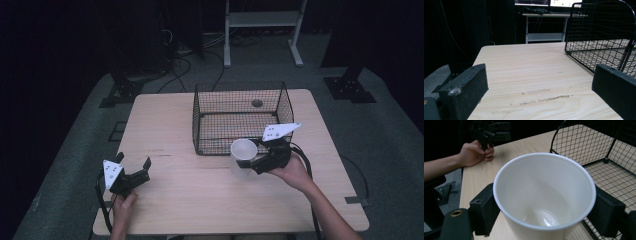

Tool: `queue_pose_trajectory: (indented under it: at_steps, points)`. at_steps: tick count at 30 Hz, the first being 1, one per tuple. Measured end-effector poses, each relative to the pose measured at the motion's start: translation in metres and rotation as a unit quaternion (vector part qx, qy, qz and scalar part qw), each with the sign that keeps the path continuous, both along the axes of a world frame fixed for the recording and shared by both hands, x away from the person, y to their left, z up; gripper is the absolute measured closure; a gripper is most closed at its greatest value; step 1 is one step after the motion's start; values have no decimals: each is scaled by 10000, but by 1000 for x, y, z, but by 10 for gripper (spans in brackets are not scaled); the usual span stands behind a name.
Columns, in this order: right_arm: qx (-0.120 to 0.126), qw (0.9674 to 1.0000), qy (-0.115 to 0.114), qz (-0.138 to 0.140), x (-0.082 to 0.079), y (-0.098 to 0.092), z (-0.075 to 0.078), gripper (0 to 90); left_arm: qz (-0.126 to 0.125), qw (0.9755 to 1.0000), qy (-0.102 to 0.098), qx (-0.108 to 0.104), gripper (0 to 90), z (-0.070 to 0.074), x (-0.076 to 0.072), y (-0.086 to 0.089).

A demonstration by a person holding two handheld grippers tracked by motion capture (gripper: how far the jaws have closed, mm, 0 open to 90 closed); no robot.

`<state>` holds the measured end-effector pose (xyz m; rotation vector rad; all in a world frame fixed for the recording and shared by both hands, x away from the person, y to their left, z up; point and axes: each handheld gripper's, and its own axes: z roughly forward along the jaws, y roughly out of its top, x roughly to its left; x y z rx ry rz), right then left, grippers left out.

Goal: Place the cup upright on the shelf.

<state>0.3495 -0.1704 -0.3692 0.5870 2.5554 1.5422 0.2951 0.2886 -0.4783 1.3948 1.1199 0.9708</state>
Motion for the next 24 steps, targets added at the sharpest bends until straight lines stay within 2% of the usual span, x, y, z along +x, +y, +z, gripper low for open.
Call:
queue_pose_trajectory:
  at_steps: [9, 24]
  points:
    - [49, 10000, -38, 45, 14, 9, 12, 194, 0, 10000, -8, -19, 0, 0, 0, 0]
    - [53, 10000, -37, 69, 54, 31, 39, 194, 3, 10000, -5, -22, 0, 0, 0, 0]
